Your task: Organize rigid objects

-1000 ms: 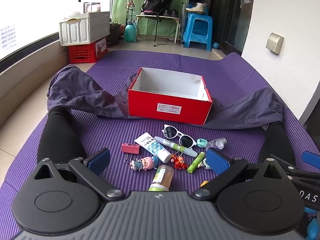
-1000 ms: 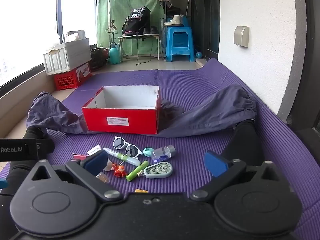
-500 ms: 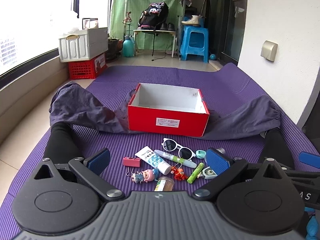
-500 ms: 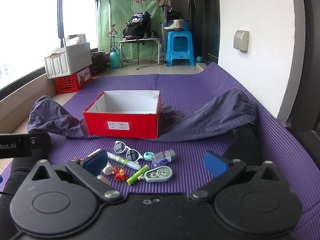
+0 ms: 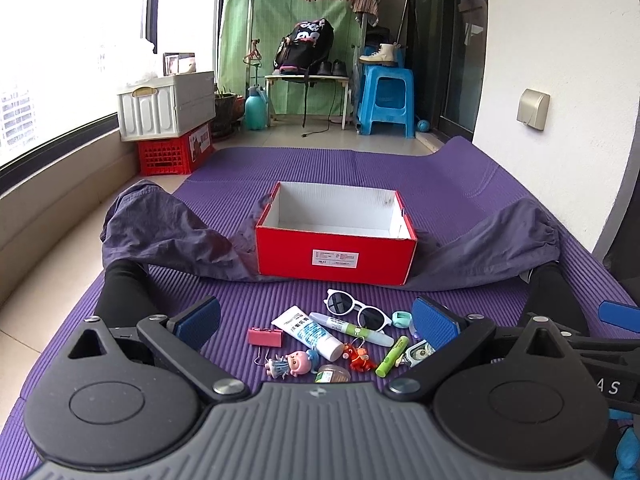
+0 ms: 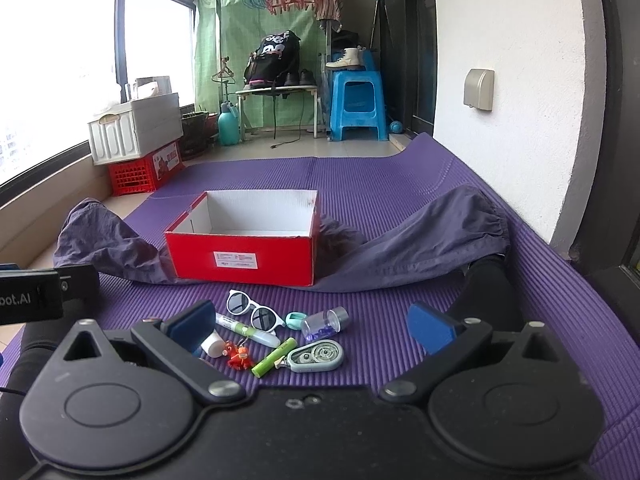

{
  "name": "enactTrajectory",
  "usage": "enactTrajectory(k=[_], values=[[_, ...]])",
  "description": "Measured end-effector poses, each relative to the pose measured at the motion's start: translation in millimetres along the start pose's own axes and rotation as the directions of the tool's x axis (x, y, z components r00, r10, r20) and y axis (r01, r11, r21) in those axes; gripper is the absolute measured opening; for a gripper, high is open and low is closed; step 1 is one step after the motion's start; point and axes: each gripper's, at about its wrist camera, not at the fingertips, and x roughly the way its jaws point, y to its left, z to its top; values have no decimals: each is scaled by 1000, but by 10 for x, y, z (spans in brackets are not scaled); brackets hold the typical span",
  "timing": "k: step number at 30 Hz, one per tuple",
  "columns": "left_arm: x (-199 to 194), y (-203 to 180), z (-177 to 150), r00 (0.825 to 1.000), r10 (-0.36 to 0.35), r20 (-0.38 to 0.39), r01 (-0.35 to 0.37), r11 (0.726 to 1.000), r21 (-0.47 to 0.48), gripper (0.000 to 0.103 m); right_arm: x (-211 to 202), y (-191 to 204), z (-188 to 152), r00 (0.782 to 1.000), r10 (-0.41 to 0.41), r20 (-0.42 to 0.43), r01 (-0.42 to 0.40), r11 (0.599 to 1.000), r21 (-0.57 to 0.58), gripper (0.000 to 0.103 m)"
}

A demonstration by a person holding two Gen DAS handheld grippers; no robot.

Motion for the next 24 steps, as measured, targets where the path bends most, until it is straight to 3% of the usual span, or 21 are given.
enactTrajectory(k=[10, 24], values=[[-6, 1, -11, 1000, -3, 6, 3, 1000, 7, 103, -16, -1, 5, 1000, -3, 7, 3, 1000, 0, 102], [211, 108, -7, 997, -39, -59, 38, 999, -20, 103, 161, -12, 17, 999, 9, -36, -9, 1000, -2, 100]])
